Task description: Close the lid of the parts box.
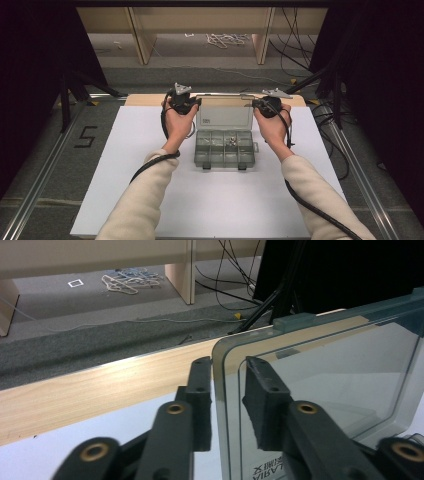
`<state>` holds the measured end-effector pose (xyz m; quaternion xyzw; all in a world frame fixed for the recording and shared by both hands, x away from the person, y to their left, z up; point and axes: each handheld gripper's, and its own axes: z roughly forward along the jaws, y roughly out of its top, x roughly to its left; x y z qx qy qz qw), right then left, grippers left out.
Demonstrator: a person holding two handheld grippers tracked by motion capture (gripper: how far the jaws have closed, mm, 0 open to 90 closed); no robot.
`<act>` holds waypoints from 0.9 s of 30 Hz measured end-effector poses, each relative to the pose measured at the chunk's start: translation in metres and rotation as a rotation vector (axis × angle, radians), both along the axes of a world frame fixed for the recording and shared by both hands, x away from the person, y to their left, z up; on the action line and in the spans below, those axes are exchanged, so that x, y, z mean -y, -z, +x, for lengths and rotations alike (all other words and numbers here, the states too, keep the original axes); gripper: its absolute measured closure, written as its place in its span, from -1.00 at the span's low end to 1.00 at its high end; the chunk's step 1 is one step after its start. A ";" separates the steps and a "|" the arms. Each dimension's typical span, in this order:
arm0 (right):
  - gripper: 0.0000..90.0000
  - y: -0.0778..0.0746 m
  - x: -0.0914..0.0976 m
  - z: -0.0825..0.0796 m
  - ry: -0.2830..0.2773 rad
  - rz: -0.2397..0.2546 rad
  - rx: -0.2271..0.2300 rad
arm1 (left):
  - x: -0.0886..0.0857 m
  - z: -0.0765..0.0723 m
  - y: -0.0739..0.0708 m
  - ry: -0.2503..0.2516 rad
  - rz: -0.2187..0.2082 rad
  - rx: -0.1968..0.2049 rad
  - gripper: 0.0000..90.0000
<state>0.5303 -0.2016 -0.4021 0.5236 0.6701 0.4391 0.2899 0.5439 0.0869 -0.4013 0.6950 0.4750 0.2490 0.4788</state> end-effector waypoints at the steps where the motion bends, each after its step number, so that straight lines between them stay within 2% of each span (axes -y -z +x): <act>1: 0.95 0.000 0.000 0.000 0.000 0.002 0.002 | -0.001 0.000 0.000 -0.003 0.000 0.001 0.71; 4: 0.95 0.000 0.000 -0.002 -0.005 0.005 0.009 | -0.003 -0.001 0.000 -0.007 -0.006 -0.001 0.81; 6: 0.95 0.001 0.000 -0.002 -0.006 0.002 0.019 | -0.003 -0.002 -0.001 -0.010 0.012 0.006 0.86; 7: 0.95 0.000 0.000 -0.003 -0.003 -0.008 0.008 | -0.003 -0.003 -0.001 -0.012 0.014 0.006 0.87; 23: 0.94 0.001 0.003 -0.013 -0.032 -0.008 0.045 | -0.005 -0.014 -0.003 -0.014 -0.005 0.016 0.91; 24: 0.94 0.000 0.002 -0.014 -0.023 -0.006 0.037 | -0.005 -0.015 -0.003 -0.014 -0.006 0.016 0.91; 27: 0.94 0.001 0.003 -0.016 -0.022 -0.013 0.053 | -0.005 -0.017 -0.003 -0.012 -0.006 0.021 0.91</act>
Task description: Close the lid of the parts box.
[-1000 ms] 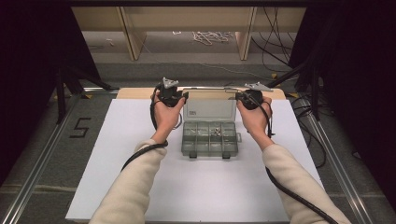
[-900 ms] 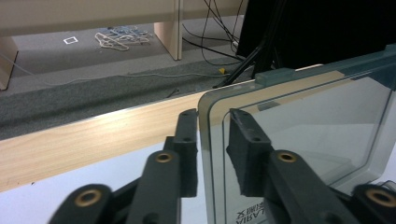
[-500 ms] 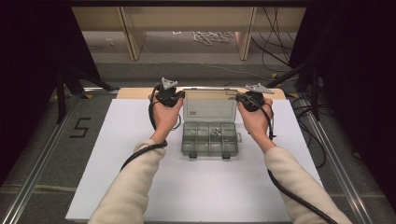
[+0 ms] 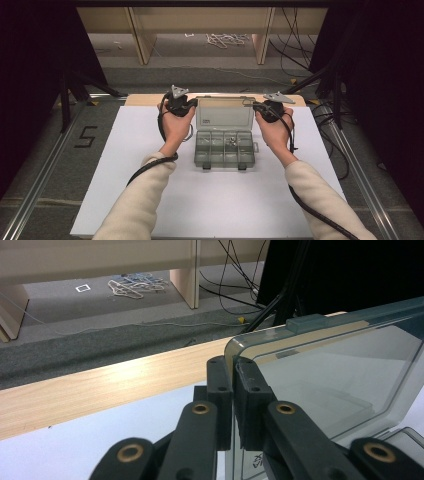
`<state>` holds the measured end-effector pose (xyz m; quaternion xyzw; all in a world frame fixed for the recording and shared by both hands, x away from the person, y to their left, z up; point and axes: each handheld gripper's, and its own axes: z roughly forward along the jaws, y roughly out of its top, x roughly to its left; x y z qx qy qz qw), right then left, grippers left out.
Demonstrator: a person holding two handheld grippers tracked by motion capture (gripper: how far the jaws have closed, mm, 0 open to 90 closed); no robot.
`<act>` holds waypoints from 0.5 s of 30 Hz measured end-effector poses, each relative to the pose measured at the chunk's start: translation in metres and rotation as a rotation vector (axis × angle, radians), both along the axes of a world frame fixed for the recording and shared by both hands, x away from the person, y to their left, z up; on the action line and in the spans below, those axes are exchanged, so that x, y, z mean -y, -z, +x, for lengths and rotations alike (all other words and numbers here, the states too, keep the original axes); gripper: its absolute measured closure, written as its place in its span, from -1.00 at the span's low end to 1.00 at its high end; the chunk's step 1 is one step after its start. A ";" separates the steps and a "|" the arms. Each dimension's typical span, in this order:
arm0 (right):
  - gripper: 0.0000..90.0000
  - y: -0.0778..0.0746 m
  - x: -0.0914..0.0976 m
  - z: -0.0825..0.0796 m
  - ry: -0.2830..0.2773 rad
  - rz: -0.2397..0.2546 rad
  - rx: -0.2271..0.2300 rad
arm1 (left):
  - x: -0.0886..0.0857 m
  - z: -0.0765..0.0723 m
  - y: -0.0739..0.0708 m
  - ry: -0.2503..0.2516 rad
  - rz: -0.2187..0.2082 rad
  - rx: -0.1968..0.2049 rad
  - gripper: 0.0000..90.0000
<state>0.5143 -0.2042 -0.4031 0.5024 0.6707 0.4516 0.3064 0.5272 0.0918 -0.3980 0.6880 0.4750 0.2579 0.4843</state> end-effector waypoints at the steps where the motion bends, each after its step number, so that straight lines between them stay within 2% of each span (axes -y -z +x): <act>1: 0.94 0.000 0.000 -0.001 -0.010 0.001 -0.004 | 0.000 -0.001 0.000 0.001 -0.001 0.001 0.91; 5: 0.94 0.000 0.000 -0.004 -0.009 -0.003 -0.002 | -0.001 -0.003 0.000 0.006 -0.001 0.010 0.91; 9: 0.94 0.001 0.000 -0.006 -0.008 0.002 0.020 | -0.001 -0.006 0.000 0.005 -0.004 0.016 0.92; 15: 0.94 0.001 0.001 -0.010 -0.015 -0.010 0.022 | -0.001 -0.011 0.001 0.007 0.000 0.025 0.92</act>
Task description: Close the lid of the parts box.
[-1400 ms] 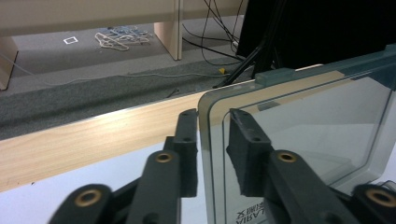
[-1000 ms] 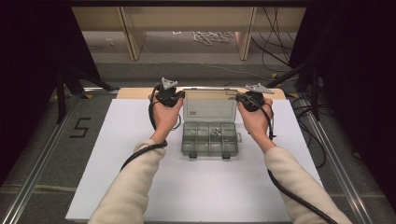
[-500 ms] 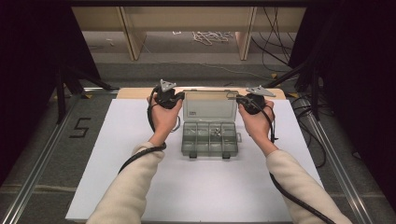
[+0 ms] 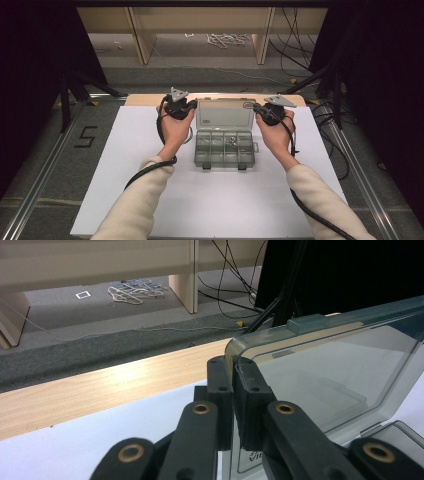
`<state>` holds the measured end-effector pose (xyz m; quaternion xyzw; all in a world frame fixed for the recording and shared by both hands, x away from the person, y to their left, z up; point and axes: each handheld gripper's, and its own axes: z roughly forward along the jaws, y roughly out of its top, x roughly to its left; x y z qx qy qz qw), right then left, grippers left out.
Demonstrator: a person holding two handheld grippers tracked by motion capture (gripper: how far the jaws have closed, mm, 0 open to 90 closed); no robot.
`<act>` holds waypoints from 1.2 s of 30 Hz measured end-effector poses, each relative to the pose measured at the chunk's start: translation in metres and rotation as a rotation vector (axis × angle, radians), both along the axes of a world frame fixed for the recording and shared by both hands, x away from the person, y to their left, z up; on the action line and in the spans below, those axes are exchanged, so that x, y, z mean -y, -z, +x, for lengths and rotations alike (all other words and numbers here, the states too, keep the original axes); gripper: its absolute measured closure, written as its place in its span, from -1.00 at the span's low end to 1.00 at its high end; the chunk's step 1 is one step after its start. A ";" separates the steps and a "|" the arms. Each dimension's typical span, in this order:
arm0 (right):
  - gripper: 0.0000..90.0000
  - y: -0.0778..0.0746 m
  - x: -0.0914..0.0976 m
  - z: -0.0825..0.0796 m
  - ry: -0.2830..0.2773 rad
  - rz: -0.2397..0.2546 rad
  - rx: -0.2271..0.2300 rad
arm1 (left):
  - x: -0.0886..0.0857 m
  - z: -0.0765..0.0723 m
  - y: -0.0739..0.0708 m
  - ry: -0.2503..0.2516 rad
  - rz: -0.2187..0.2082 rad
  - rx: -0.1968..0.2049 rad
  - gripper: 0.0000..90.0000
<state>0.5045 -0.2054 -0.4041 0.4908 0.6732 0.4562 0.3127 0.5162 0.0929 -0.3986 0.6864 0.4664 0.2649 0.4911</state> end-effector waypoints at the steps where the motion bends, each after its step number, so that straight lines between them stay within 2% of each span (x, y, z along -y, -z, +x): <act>1: 0.94 0.000 0.000 -0.001 -0.001 -0.002 0.002 | 0.000 -0.001 0.000 0.001 0.004 0.002 0.92; 11: 0.94 0.001 0.001 -0.008 -0.009 -0.005 0.018 | -0.001 -0.007 0.000 0.008 0.012 0.015 0.92; 12: 0.94 0.002 0.001 -0.008 -0.009 -0.002 0.031 | -0.001 -0.007 0.000 0.010 0.013 0.015 0.92; 14: 0.94 0.002 0.001 -0.010 -0.014 0.004 0.023 | -0.001 -0.009 0.000 0.013 0.015 0.019 0.92; 23: 0.94 0.002 0.001 -0.017 -0.015 -0.015 0.034 | -0.002 -0.014 0.002 0.018 0.014 0.032 0.92; 36: 0.94 0.004 0.002 -0.024 -0.034 -0.011 0.048 | -0.002 -0.023 0.002 0.025 0.026 0.043 0.92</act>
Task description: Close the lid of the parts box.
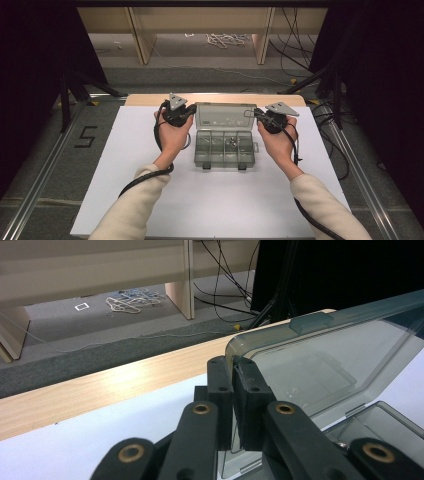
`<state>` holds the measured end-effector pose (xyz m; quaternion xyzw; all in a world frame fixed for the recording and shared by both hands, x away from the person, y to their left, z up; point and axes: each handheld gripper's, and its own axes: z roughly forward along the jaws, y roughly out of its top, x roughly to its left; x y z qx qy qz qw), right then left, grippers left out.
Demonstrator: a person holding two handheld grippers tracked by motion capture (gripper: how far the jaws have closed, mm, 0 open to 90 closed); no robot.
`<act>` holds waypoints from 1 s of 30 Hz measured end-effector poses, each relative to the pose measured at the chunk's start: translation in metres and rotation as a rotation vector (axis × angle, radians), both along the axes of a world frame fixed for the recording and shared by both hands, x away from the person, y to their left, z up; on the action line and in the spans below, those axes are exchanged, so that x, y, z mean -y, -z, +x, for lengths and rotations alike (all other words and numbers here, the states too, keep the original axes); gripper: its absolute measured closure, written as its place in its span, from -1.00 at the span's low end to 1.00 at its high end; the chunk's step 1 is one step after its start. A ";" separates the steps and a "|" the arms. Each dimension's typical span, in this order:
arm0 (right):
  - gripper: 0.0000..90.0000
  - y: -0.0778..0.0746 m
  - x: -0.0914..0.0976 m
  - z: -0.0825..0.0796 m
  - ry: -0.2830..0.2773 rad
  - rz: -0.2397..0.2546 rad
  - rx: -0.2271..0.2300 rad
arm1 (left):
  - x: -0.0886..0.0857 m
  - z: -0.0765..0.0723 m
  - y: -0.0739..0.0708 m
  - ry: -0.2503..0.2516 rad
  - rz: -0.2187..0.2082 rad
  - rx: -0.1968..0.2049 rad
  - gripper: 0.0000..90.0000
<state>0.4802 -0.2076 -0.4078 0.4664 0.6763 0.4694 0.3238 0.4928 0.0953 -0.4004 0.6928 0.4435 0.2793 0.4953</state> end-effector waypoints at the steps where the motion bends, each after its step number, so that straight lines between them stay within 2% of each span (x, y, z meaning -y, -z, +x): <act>1: 0.93 0.000 0.000 -0.001 0.006 -0.007 -0.003 | 0.000 -0.001 0.000 0.000 -0.001 0.002 0.92; 3: 0.93 0.000 0.001 -0.002 -0.001 -0.006 -0.007 | 0.000 -0.002 0.000 -0.002 -0.004 0.005 0.92; 4: 0.93 0.000 0.000 -0.003 0.001 -0.002 -0.004 | -0.001 -0.003 0.000 0.006 0.019 0.003 0.92; 8: 0.94 0.000 0.000 -0.005 -0.001 -0.004 -0.011 | -0.001 -0.006 0.001 0.007 0.019 0.007 0.92; 9: 0.94 0.000 0.000 -0.005 0.000 -0.008 0.005 | -0.001 -0.006 0.001 0.003 0.010 0.013 0.92; 12: 0.93 0.001 0.000 -0.006 -0.002 -0.010 0.010 | -0.001 -0.007 0.002 0.006 0.007 0.018 0.92; 13: 0.93 0.000 0.000 -0.008 0.005 -0.021 0.000 | -0.001 -0.008 0.002 0.007 0.008 0.018 0.92; 17: 0.93 0.001 0.000 -0.010 -0.004 -0.010 0.000 | -0.001 -0.011 0.003 0.009 0.015 0.024 0.92; 26: 0.93 0.003 0.001 -0.015 -0.014 -0.027 0.015 | -0.001 -0.017 0.004 0.017 0.031 0.036 0.91; 30: 0.93 0.003 0.001 -0.018 -0.015 -0.036 0.007 | -0.001 -0.020 0.005 0.017 0.033 0.043 0.91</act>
